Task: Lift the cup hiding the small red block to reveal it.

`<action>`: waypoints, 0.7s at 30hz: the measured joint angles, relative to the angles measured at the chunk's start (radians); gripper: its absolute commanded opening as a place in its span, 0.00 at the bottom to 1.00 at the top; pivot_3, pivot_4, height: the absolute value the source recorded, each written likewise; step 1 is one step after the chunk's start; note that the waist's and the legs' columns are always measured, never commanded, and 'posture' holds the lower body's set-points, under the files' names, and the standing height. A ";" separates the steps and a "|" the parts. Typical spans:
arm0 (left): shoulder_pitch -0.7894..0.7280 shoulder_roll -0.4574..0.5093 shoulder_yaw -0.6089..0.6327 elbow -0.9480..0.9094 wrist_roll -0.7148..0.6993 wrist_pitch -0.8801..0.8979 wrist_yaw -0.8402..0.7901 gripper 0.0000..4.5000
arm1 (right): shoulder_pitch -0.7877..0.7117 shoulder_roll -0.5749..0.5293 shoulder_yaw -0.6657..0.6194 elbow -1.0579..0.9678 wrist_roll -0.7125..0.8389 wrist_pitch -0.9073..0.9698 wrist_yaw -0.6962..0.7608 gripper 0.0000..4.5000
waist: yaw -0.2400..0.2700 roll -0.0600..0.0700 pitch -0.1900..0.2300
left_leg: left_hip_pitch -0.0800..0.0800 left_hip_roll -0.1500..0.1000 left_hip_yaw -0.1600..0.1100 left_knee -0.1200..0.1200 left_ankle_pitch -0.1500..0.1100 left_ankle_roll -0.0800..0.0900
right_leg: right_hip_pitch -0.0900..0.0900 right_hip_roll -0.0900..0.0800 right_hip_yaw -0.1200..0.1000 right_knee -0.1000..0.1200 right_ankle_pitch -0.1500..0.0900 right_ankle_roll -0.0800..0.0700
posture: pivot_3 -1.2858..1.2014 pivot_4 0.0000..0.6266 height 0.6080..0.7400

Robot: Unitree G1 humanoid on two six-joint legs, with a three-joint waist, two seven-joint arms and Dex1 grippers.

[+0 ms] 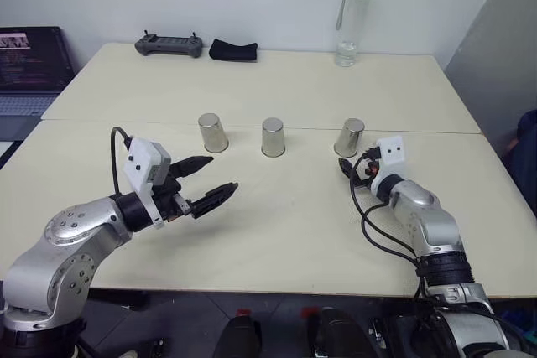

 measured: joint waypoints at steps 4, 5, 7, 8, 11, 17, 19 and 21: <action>0.004 -0.001 0.000 -0.009 -0.001 -0.001 0.001 1.00 | -0.065 0.020 -0.004 0.111 -0.017 -0.052 -0.009 1.00 | -0.007 0.000 0.000 | 0.000 0.000 0.000 0.000 0.000 0.000 | 0.000 0.000 0.000 0.001 0.000 0.000 | 0.52 0.24 1.00; 0.004 -0.001 0.001 -0.010 -0.001 -0.001 0.002 1.00 | -0.081 0.026 -0.006 0.138 -0.020 -0.064 -0.011 1.00 | -0.008 0.000 0.000 | 0.000 0.000 0.000 0.000 0.000 0.000 | 0.000 0.000 0.000 0.001 0.000 0.000 | 0.52 0.24 1.00; 0.004 -0.001 0.001 -0.011 -0.002 -0.002 0.003 1.00 | -0.116 0.038 -0.016 0.193 -0.023 -0.092 -0.017 1.00 | -0.011 0.000 0.000 | 0.000 0.000 0.000 0.000 0.000 0.000 | 0.000 0.000 0.000 0.001 0.000 0.000 | 0.52 0.24 1.00; 0.004 -0.003 0.002 -0.011 -0.003 -0.002 0.006 1.00 | -0.142 0.043 -0.024 0.241 -0.027 -0.114 -0.020 1.00 | -0.012 0.000 0.000 | 0.000 0.000 0.000 0.000 0.000 0.000 | 0.000 0.000 0.000 0.000 0.000 0.000 | 0.52 0.24 1.00; 0.004 -0.007 0.002 -0.014 -0.004 -0.003 0.015 1.00 | -0.177 0.045 -0.033 0.305 -0.028 -0.155 -0.022 1.00 | -0.015 0.000 0.000 | 0.000 0.000 0.000 0.000 0.000 0.000 | 0.000 0.000 0.000 0.000 0.000 0.000 | 0.52 0.24 1.00; 0.000 -0.007 0.001 -0.015 -0.002 -0.008 0.020 1.00 | -0.225 0.056 -0.045 0.418 -0.029 -0.234 -0.008 1.00 | -0.019 0.000 0.000 | 0.000 0.000 0.000 0.000 0.000 0.000 | 0.000 0.000 0.000 0.001 0.000 0.000 | 0.52 0.24 1.00; 0.000 -0.007 0.000 -0.014 -0.001 -0.009 0.021 1.00 | -0.240 0.067 -0.050 0.453 -0.029 -0.255 -0.007 1.00 | -0.020 0.000 0.000 | 0.000 0.001 0.000 0.000 0.000 0.000 | 0.000 0.000 0.000 0.001 0.000 0.000 | 0.52 0.24 1.00; 0.000 -0.007 -0.001 -0.014 0.000 -0.011 0.021 1.00 | -0.250 0.069 -0.051 0.474 -0.029 -0.270 -0.006 1.00 | -0.020 0.000 0.000 | 0.000 0.000 0.000 0.000 0.000 0.000 | 0.000 -0.001 0.000 0.001 0.000 0.000 | 0.52 0.24 1.00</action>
